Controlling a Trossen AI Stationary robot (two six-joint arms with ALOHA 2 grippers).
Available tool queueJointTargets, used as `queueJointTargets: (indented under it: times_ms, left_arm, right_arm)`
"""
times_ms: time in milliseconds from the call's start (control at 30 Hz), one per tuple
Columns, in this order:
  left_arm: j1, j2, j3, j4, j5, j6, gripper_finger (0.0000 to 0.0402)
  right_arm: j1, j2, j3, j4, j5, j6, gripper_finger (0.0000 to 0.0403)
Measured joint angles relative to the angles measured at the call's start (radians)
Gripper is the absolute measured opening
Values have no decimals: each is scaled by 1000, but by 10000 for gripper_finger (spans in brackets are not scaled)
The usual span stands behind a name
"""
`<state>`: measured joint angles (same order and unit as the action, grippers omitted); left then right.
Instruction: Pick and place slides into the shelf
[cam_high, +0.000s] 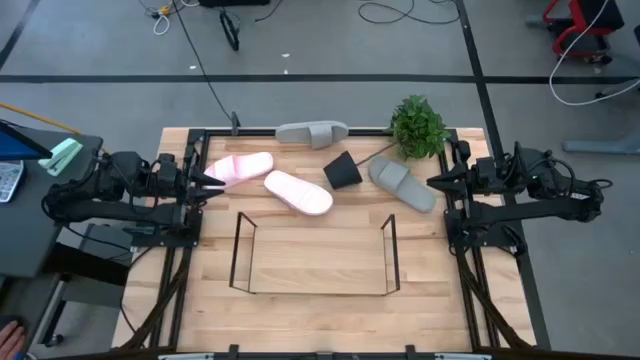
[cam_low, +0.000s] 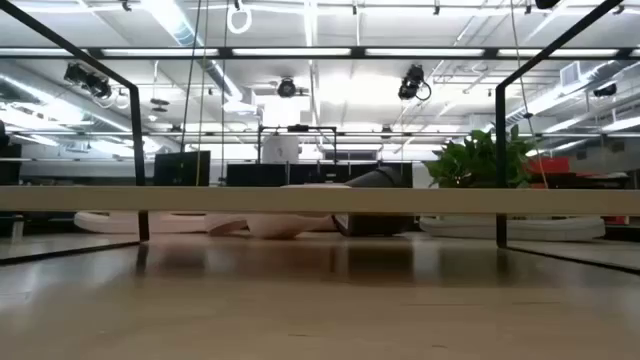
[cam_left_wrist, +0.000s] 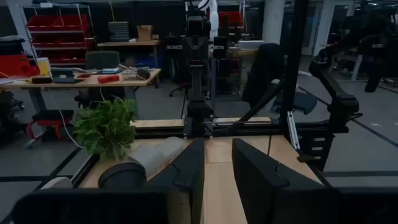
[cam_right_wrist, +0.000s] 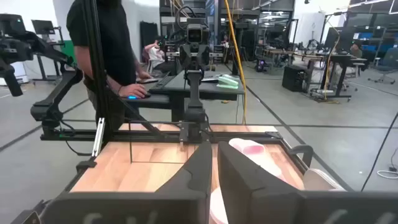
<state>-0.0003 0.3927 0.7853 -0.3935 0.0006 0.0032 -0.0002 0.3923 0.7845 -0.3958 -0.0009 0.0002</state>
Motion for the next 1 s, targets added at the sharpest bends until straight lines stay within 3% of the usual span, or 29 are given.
queueJointTargets:
  times_ms: [1000]
  left_arm:
    - [0,0,0,0,0,0,84]
  right_arm:
    - [0,0,0,0,0,0,34]
